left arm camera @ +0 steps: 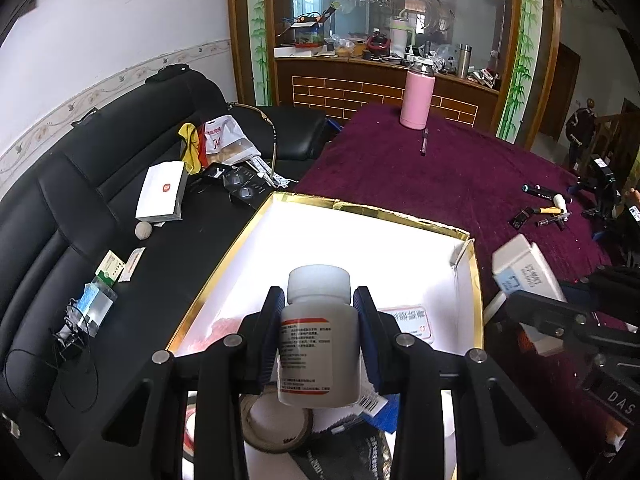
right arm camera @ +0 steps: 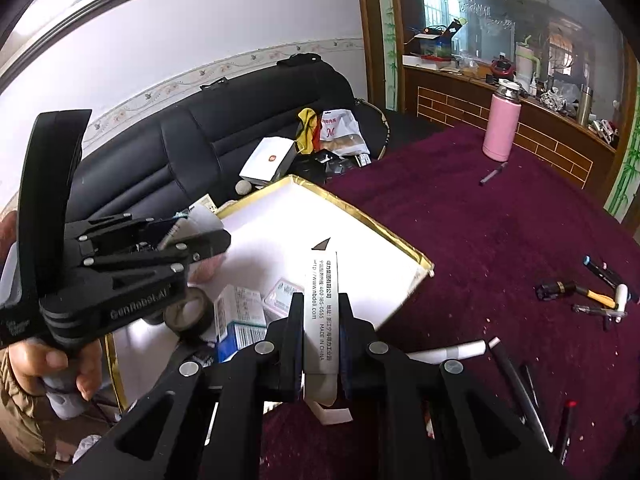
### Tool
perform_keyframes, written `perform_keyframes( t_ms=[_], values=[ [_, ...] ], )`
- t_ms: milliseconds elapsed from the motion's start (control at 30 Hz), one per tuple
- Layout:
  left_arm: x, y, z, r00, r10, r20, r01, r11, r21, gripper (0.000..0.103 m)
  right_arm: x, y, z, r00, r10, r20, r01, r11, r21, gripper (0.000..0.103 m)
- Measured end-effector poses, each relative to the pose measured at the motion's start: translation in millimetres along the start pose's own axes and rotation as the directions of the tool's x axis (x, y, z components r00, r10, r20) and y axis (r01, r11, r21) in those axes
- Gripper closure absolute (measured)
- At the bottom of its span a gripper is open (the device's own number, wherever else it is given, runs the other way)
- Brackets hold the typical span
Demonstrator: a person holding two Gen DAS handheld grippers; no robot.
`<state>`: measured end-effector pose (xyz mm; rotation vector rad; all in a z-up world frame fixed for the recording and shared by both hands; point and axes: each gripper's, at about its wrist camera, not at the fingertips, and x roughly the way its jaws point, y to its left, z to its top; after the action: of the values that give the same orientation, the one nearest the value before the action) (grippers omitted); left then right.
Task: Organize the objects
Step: 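Lower the pill bottle and paper box into the gold-rimmed box with both tools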
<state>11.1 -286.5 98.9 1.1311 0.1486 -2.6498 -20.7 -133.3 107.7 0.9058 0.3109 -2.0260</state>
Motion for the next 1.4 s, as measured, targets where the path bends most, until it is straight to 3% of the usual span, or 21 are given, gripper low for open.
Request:
perform_keyframes(
  t_ms=[567, 1400],
  values=[
    [26.9, 6.4, 22.9, 0.999, -0.018, -0.043, 0.017, 0.999, -0.030, 0.068, 27.6, -30.0, 14.9, 1.000, 0.027, -0.014, -0.026, 0.996, 0.085, 0.087],
    [87.8, 13.6, 28.3, 0.985, 0.010, -0.174, -0.018, 0.999, -0.043, 0.068, 87.4, -24.7, 29.5, 0.996, 0.032, -0.086, -0.025, 0.996, 0.084, 0.087]
  ],
)
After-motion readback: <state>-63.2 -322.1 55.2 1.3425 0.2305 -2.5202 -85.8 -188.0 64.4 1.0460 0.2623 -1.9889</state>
